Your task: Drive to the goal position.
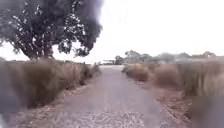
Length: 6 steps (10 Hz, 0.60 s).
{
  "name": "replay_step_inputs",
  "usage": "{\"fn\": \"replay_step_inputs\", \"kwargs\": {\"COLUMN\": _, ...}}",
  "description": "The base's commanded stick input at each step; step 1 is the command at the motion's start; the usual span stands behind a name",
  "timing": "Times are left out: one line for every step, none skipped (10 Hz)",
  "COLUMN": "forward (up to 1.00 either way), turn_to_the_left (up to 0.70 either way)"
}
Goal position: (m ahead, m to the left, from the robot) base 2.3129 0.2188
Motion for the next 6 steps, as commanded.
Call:
{"fn": "replay_step_inputs", "kwargs": {"forward": 0.50, "turn_to_the_left": 0.00}}
{"fn": "replay_step_inputs", "kwargs": {"forward": 0.50, "turn_to_the_left": 0.00}}
{"fn": "replay_step_inputs", "kwargs": {"forward": 0.50, "turn_to_the_left": 0.00}}
{"fn": "replay_step_inputs", "kwargs": {"forward": 0.50, "turn_to_the_left": 0.00}}
{"fn": "replay_step_inputs", "kwargs": {"forward": 0.50, "turn_to_the_left": -0.09}}
{"fn": "replay_step_inputs", "kwargs": {"forward": 0.50, "turn_to_the_left": -0.21}}
